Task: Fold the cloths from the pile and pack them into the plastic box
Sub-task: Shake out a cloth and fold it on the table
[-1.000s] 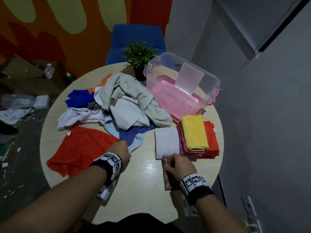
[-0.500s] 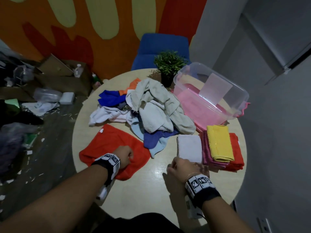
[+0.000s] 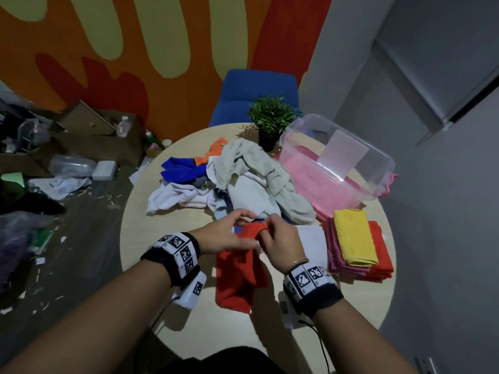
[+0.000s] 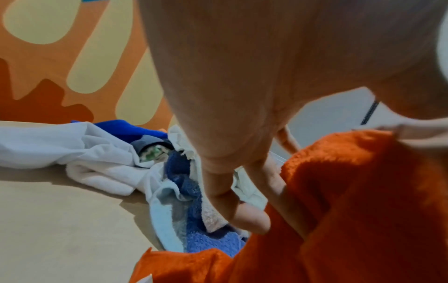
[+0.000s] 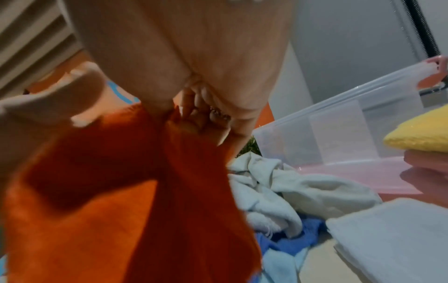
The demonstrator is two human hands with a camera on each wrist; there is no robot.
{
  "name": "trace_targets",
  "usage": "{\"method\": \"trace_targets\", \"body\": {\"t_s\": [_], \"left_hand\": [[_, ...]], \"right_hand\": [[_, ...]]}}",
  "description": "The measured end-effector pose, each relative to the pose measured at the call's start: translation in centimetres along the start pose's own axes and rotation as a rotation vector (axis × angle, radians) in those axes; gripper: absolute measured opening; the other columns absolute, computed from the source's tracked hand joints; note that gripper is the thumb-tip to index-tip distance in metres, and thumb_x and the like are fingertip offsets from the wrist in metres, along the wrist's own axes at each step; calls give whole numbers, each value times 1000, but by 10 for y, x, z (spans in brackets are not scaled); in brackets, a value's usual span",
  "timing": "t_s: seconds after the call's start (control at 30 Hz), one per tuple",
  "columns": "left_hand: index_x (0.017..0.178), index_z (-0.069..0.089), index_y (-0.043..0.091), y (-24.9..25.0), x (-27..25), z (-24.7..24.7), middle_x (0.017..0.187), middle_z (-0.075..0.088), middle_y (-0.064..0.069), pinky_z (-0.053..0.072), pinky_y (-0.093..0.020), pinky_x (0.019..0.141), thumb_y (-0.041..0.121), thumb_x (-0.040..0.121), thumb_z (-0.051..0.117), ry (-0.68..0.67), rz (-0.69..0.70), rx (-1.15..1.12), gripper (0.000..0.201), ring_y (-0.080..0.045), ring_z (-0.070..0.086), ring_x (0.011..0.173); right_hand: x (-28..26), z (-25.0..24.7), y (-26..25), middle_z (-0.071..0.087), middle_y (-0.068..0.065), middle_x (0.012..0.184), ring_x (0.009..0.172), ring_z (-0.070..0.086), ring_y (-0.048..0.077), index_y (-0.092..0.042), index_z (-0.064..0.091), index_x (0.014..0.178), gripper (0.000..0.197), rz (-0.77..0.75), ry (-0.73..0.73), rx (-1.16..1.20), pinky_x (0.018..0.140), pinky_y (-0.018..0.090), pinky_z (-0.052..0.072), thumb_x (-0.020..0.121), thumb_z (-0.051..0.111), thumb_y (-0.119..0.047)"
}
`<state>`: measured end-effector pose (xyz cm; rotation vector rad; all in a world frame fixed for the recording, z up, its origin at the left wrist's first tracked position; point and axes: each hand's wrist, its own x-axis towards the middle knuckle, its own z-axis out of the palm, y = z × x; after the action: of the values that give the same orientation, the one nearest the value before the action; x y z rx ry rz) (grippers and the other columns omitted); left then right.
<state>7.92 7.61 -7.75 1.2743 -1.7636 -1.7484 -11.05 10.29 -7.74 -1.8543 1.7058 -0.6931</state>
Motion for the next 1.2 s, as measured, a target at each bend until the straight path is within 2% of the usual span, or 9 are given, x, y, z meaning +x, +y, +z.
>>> {"method": "trace_targets", "body": {"t_s": [0.07,0.17,0.33,0.43,0.63,0.77,0.9,1.03,1.2], "left_hand": [[141,37,35,2,-1,9,130,53,1,56,-38,71,18,79,84,-32,7,-17,80,-21,70,74],[134,44,35,13,1,18,126,58,-9,57,-43,75,5,85,72,155,68,-21,64,-34,72,79],[136,49,28,49,6,33,119,68,4,54,-32,96,10,81,78,167,266,-38,65,-12,67,108],[111,64,30,59,10,32,100,72,4,57,-43,90,4,78,67,290,314,77,42,-14,69,97],[108,72,17,77,7,19,95,73,7,56,-25,79,-5,89,55,402,363,134,34,-4,68,88],[90,70,18,81,8,12,84,69,2,48,-32,75,15,89,45,493,306,58,25,-12,63,81],[106,60,33,74,4,14,98,68,8,50,-29,82,47,89,59,361,279,113,22,-10,64,92],[108,56,31,61,8,15,99,64,12,47,-24,79,8,86,60,383,263,233,32,-3,61,88],[96,64,29,59,8,5,96,66,10,47,-19,70,-11,80,49,559,243,206,46,-3,61,88]], "right_hand": [[6,-11,-7,66,4,77,73,61,22,-16,58,89,6,10,93,38,68,33,45,89,59,-10],[12,-31,-19,67,1,86,82,60,17,-12,65,95,14,0,203,95,75,28,44,89,56,-4],[15,-52,-41,63,-4,91,84,52,10,-14,67,96,9,-110,188,11,74,21,34,90,61,-11],[17,-64,-47,63,-1,91,86,52,13,-14,64,93,8,-170,171,-28,76,22,37,89,61,-9],[22,-99,-44,66,-8,87,82,58,12,-18,70,98,12,-153,210,-11,76,21,40,92,62,-10],[20,-102,-41,69,-3,82,79,60,17,-26,63,101,6,-78,75,-45,70,28,41,97,59,-25],[12,-94,-37,66,3,64,54,54,9,-29,52,94,10,-26,78,145,55,28,39,97,60,-24],[7,-92,-41,70,13,72,57,56,19,-27,63,88,19,2,11,441,55,31,45,96,59,-10],[6,-104,-49,69,-5,78,57,56,7,-28,73,91,27,-59,15,356,57,22,46,95,59,-5]]}}
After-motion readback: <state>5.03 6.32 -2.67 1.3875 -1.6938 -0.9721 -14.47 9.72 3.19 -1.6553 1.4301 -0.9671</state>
